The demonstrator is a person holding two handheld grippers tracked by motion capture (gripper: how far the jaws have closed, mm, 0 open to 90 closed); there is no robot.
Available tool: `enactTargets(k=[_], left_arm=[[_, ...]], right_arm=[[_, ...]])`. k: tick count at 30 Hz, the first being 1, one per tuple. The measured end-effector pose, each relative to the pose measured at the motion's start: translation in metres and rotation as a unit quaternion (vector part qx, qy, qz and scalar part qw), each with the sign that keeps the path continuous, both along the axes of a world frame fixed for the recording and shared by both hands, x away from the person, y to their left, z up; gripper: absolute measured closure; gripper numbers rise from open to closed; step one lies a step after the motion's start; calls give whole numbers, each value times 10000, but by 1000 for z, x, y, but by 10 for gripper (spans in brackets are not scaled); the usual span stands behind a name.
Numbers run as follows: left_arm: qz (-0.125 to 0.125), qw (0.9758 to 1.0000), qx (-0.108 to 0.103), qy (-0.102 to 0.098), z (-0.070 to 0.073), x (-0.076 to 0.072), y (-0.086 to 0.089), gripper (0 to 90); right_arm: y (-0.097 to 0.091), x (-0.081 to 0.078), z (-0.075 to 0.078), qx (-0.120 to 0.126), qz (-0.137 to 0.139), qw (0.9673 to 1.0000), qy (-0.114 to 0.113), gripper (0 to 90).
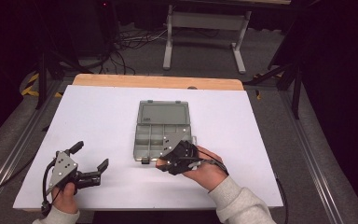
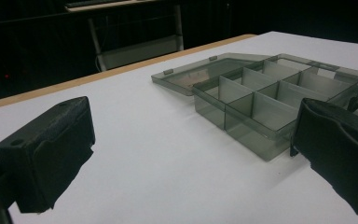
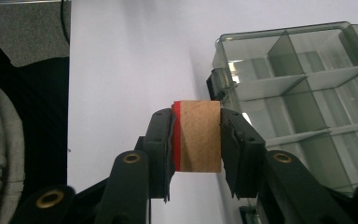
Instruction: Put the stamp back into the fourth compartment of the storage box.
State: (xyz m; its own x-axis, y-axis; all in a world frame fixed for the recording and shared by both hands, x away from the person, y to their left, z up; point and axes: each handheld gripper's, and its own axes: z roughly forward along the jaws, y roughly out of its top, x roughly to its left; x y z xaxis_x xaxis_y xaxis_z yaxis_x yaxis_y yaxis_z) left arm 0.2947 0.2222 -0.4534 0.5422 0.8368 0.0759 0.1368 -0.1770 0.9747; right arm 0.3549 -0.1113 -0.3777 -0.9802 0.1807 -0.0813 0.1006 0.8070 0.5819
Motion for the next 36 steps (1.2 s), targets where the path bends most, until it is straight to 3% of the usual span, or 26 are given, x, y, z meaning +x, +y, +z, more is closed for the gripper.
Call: enactTargets(k=[24,36], left_arm=[[0,10000,-2,-16,1,0,0,3],[-11,10000,-3,-21,1,0,1,4]], right_arm=[[-15,34,20,-91,-324,9992,-211,662],[-19,54,21,-241,-504,9983,-173,662]])
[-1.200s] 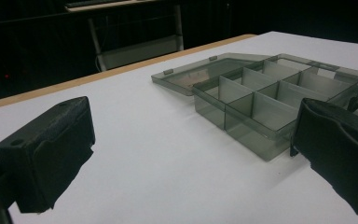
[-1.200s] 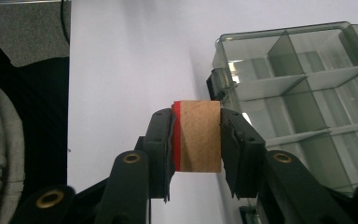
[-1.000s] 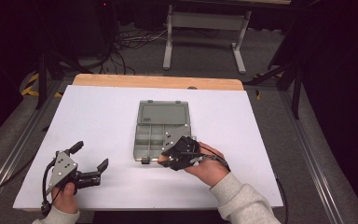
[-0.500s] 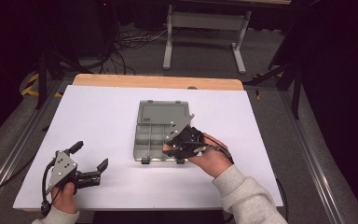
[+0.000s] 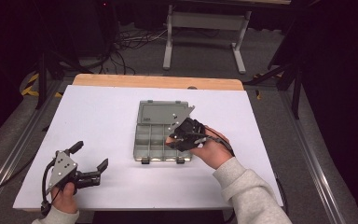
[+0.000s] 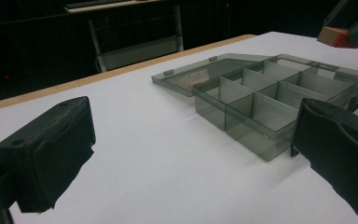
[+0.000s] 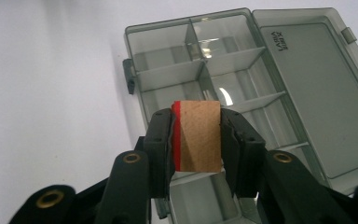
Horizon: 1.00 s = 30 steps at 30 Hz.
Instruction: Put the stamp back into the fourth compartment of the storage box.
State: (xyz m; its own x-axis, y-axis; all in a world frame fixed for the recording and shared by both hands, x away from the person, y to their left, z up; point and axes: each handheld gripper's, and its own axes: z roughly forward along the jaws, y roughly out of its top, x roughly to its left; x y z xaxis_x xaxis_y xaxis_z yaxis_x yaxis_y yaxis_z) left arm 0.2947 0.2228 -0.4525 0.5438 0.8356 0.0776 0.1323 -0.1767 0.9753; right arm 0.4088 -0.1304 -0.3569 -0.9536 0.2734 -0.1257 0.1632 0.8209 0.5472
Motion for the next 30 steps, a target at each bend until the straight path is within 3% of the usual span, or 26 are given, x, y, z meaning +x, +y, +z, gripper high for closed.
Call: enactTargets(k=[30], left_arm=[[11,10000,5,33,-2,1,0,4]], right_arm=[[-13,48,-12,-243,-446,9986,120,662]])
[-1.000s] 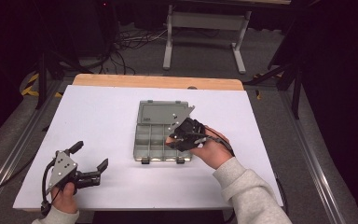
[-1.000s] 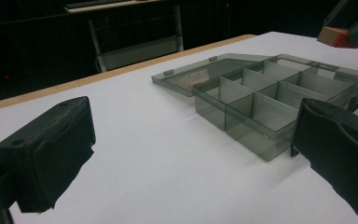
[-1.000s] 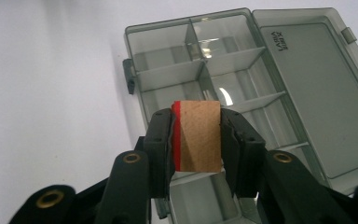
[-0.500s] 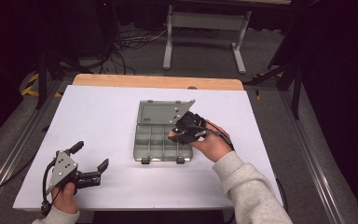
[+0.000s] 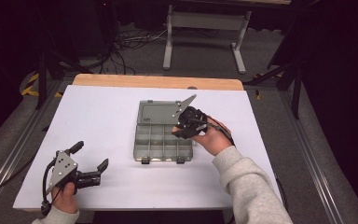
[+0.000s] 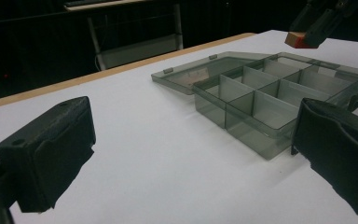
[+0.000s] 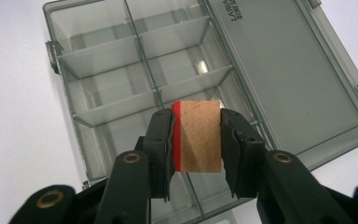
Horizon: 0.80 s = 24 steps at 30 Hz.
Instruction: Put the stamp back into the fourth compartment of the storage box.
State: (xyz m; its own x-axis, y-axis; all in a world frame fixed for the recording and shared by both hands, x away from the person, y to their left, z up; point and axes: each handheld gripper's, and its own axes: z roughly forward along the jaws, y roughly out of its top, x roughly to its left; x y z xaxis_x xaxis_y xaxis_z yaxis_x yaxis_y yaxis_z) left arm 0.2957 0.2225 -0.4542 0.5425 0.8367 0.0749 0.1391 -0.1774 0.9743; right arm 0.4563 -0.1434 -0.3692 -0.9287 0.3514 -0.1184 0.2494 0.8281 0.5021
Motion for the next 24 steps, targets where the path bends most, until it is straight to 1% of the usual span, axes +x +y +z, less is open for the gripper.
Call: enactTargets(k=[6,9,12,13,15,18,24], left_arm=[[2,10000,-9,6,0,0,0,4],[-8,10000,1,7,0,0,0,4],[-16,10000,-8,19,-1,0,-1,4],[-20,10000,18,13,-1,0,0,4],[-18,10000,16,20,-1,0,0,4],[-17,10000,17,21,-1,1,0,4],[-24,10000,18,24,-1,1,0,4]], right_arm=[[-5,7,-2,66,-72,10000,-13,661],[-6,9,-3,51,-120,9999,-20,661],[-11,14,-6,38,-133,9999,-57,662],[-11,14,-6,38,-133,9999,-57,662],[-14,18,-8,94,-223,9997,-9,661],[-18,21,-9,118,-286,9995,-8,662],[-19,22,-12,115,-280,9995,54,661]])
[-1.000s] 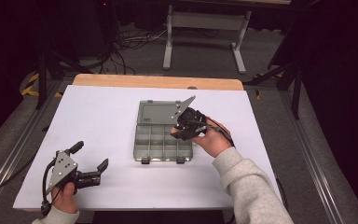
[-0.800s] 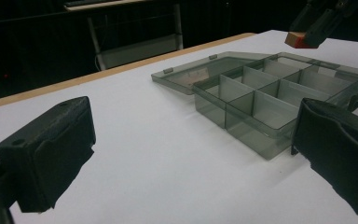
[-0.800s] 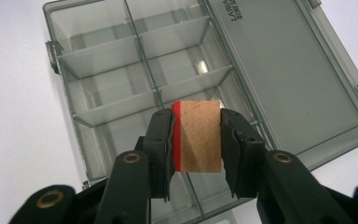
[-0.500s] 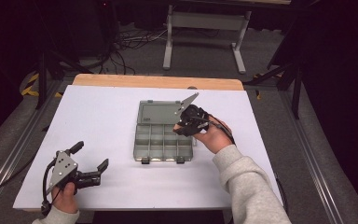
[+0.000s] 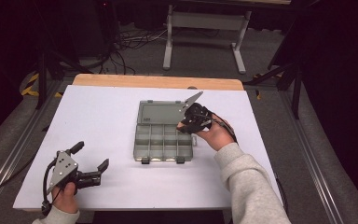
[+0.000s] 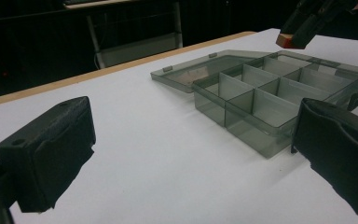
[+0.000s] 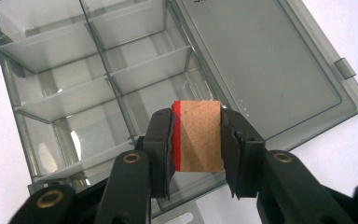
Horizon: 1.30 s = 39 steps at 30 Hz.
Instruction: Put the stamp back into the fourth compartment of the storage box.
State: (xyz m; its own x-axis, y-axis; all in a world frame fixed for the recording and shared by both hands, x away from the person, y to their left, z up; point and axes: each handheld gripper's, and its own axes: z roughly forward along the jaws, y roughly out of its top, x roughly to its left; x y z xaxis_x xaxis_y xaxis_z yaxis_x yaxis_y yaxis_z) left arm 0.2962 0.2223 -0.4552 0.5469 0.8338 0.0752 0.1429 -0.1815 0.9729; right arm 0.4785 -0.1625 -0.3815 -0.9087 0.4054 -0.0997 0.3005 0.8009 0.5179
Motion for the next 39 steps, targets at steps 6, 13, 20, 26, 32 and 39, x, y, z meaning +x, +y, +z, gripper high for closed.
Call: enactTargets(k=[6,13,20,26,32,39], left_arm=[[14,10000,-5,-1,0,0,0,4],[3,10000,-1,4,0,0,0,4],[0,10000,4,6,0,0,0,5],[-1,10000,3,11,0,0,0,4],[10,10000,9,10,0,0,0,5],[2,10000,9,18,0,0,0,4]], right_arm=[[0,1,-4,-140,-3,9999,35,662],[-1,2,-10,-285,5,9995,99,661],[-2,2,-14,-314,15,9994,157,661],[-3,2,-19,-348,-10,9992,203,661],[-3,3,-22,-337,-14,9991,239,661],[-3,3,-25,-355,-22,9990,258,661]])
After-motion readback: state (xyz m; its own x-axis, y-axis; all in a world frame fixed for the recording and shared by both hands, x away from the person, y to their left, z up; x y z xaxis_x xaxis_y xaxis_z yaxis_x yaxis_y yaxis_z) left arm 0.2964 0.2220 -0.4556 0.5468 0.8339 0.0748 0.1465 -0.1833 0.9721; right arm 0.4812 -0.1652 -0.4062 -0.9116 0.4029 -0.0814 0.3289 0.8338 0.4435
